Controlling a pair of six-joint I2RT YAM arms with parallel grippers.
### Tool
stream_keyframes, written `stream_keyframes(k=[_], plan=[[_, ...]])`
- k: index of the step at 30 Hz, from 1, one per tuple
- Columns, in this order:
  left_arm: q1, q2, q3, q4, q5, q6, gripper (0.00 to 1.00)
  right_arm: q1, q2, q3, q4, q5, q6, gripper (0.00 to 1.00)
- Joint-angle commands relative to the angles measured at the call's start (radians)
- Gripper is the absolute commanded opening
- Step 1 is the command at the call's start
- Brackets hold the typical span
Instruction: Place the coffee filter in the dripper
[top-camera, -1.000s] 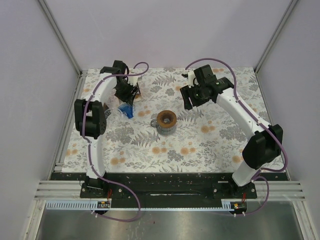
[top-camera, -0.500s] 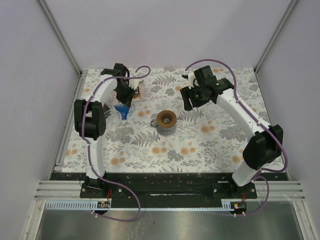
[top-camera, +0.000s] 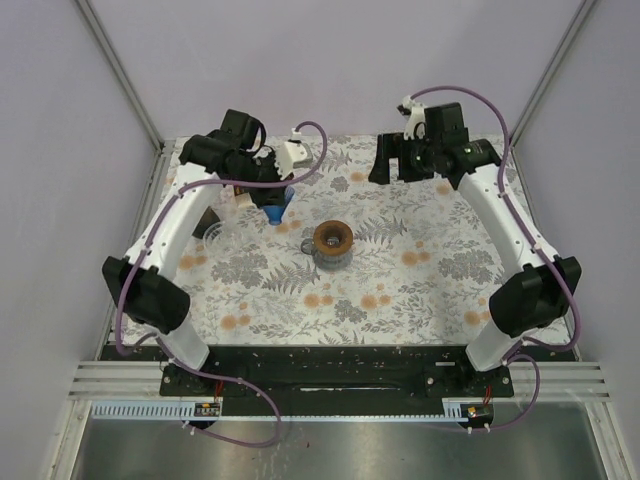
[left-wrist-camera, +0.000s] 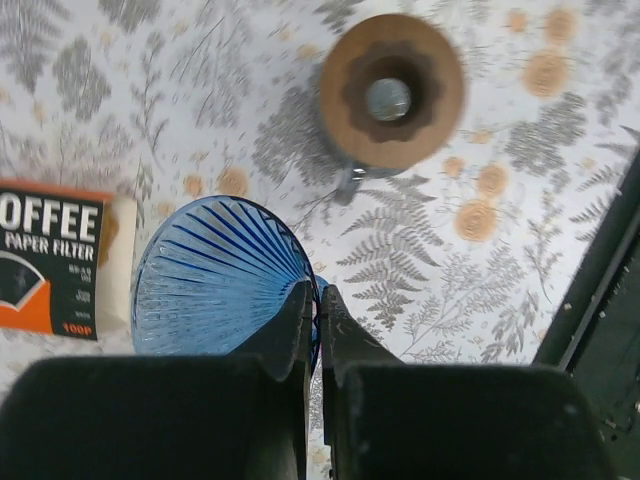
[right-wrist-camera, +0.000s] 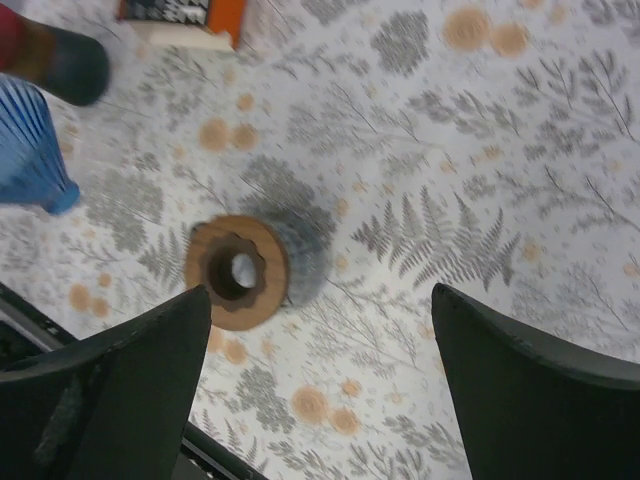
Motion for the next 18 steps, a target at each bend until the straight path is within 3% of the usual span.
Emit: stream_keyframes(k=[1,8,15,18], plan=[[-0.071,-0.14,-0.057,-0.076,0.12,0.193,0.0,0.02,0.072,0.164,0.07,-0.192,0.11,1.0],[-0.195,-0.243,-0.098,-0.062,0.062,0.256,0.0,0.182,0.208,0.272,0.074,-0.379,0.162,0.92],[-0.217,-0.226,-0.063,-0.064,0.043,0.262,0.0,0.258,0.262,0.257,0.075,-0.419,0.19,0.83],[-0.218,-0.217,-0.052,-0.065,0.051,0.262,0.0,0.265,0.28,0.227,0.101,-0.477,0.213,0.73]])
